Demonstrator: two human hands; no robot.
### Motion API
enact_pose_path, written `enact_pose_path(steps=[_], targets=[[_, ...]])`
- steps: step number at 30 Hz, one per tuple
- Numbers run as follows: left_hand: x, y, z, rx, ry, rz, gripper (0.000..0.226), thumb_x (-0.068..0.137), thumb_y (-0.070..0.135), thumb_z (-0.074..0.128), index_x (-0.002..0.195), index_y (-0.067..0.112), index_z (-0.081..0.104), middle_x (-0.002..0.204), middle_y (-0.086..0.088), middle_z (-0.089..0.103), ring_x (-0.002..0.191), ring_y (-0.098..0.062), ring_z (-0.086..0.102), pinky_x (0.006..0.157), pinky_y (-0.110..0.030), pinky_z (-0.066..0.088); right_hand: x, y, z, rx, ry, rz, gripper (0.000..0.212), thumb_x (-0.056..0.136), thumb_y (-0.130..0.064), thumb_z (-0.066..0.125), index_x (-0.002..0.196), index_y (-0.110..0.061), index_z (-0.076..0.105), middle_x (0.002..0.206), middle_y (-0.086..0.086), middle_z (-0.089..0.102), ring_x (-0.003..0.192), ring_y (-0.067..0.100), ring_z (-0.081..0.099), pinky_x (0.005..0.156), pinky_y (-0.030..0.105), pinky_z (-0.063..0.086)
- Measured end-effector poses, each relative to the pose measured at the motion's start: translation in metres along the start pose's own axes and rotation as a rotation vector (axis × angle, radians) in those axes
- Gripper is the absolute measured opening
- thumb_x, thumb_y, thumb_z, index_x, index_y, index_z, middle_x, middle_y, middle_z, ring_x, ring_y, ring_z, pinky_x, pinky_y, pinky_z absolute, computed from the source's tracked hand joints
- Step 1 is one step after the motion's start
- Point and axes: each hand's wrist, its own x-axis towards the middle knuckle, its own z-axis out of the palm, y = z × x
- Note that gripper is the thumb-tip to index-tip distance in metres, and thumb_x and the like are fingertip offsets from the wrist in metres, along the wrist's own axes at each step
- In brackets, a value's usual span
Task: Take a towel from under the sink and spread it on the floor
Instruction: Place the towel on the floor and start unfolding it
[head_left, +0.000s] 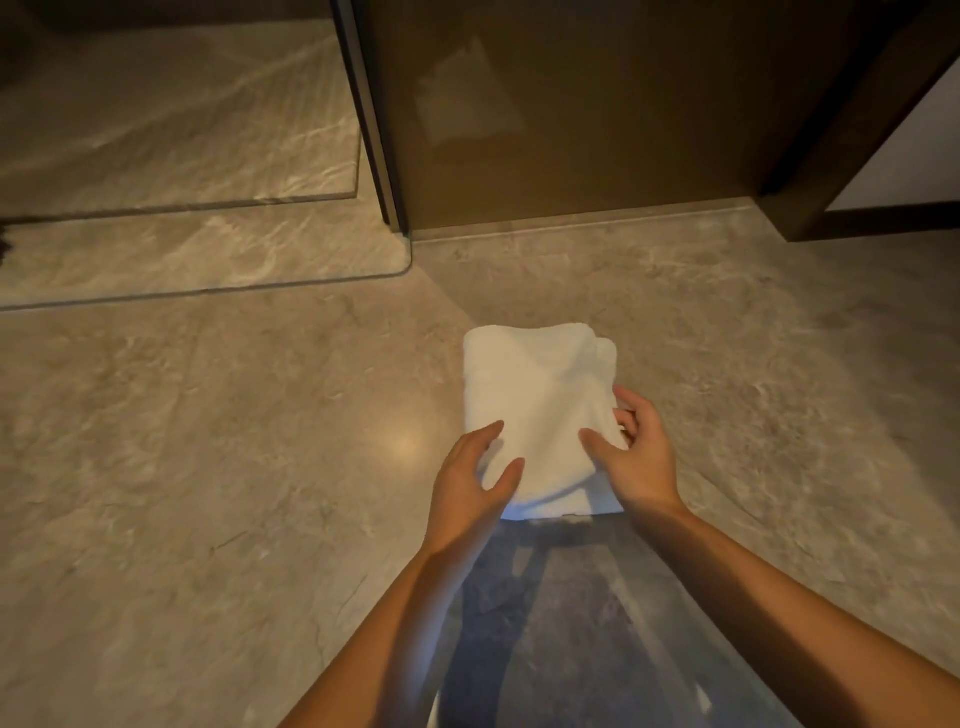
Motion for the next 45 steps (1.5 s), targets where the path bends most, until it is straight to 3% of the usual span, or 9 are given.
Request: enact_pose_path(steps=[3,8,12,17,22,29,33,37,45], targets=[[0.005,0.02,-0.001,-0.077,-0.051,0.031,0.039,0.08,0.038,0.063,0.117,0.039,0.049,0.112,0.029,0.05,0.1,0.019,0.047,0.076,0.005,0.037,-0.011,-0.02,0.018,0.046,-0.155,-0.11,0.055,0.076,-0.005,0.07,0.111,-0.038,0.045,0.095,-0.014,0.062,0.091,0.003,0.06,0.074,0.018,0.049],[0.009,0.028,-0.007,-0.172,0.035,0.042,0.039,0.079,0.032,0.066,0.114,0.04,0.05,0.118,0.014,0.054,0.106,0.0,0.054,0.087,-0.027,0.051,-0.017,-0.029,0.025,0.093,-0.452,-0.085,0.062,0.078,0.003,0.065,0.117,-0.037,0.038,0.111,-0.002,0.062,0.104,0.012,0.06,0.086,0.023,0.051],[0.012,0.026,-0.008,-0.189,0.131,-0.021,0.041,0.075,0.036,0.07,0.111,0.039,0.051,0.116,0.011,0.059,0.101,-0.005,0.058,0.075,-0.012,0.051,-0.022,-0.029,0.023,0.013,-0.607,-0.034,0.068,0.082,0.011,0.055,0.13,-0.031,0.032,0.134,0.002,0.051,0.123,0.018,0.048,0.104,0.04,0.042],[0.012,0.023,-0.014,-0.238,0.223,-0.035,0.039,0.074,0.022,0.071,0.105,0.037,0.052,0.099,0.018,0.061,0.091,-0.002,0.06,0.067,-0.003,0.047,-0.024,-0.032,0.031,0.041,-0.731,-0.063,0.067,0.081,0.017,0.049,0.132,-0.021,0.031,0.132,-0.002,0.051,0.124,0.012,0.047,0.102,0.032,0.041],[0.018,0.003,-0.046,-0.241,0.479,-0.085,0.03,0.077,0.006,0.059,0.098,0.027,0.058,0.091,0.004,0.062,0.083,-0.015,0.059,0.072,-0.029,0.046,-0.007,-0.02,0.028,-0.065,-0.586,-0.118,0.053,0.079,0.013,0.058,0.116,-0.021,0.043,0.113,0.006,0.059,0.111,0.02,0.056,0.093,0.027,0.044],[0.003,-0.065,-0.105,-0.091,0.683,-0.293,0.027,0.08,0.006,0.06,0.104,0.017,0.057,0.098,-0.007,0.063,0.086,-0.024,0.059,0.07,-0.032,0.045,0.022,0.032,-0.005,-0.442,-0.312,-0.084,0.047,0.083,-0.009,0.063,0.126,-0.009,0.045,0.132,0.012,0.049,0.118,0.026,0.049,0.099,0.034,0.039],[-0.013,-0.098,-0.127,0.104,0.629,-0.448,0.035,0.081,0.006,0.061,0.115,0.006,0.054,0.109,-0.019,0.064,0.091,-0.028,0.058,0.076,-0.032,0.042,0.028,0.049,-0.015,-0.61,-0.268,-0.017,0.052,0.08,-0.012,0.067,0.126,-0.002,0.045,0.131,0.022,0.046,0.117,0.033,0.049,0.099,0.04,0.04],[-0.004,-0.1,-0.132,0.245,0.442,-0.383,0.034,0.082,0.016,0.063,0.114,0.009,0.055,0.107,-0.014,0.065,0.085,-0.022,0.056,0.074,-0.031,0.042,0.035,0.056,-0.018,-0.714,-0.266,0.008,0.054,0.078,-0.018,0.068,0.125,-0.001,0.047,0.127,0.022,0.05,0.111,0.036,0.051,0.097,0.044,0.044],[0.036,-0.092,-0.131,0.055,0.356,-0.477,0.046,0.08,0.015,0.065,0.122,0.009,0.049,0.118,-0.013,0.06,0.093,-0.023,0.055,0.082,-0.036,0.045,0.046,0.056,-0.014,-0.564,-0.148,0.15,0.042,0.076,-0.018,0.071,0.109,0.0,0.055,0.094,0.012,0.059,0.079,0.022,0.05,0.069,0.028,0.037]])
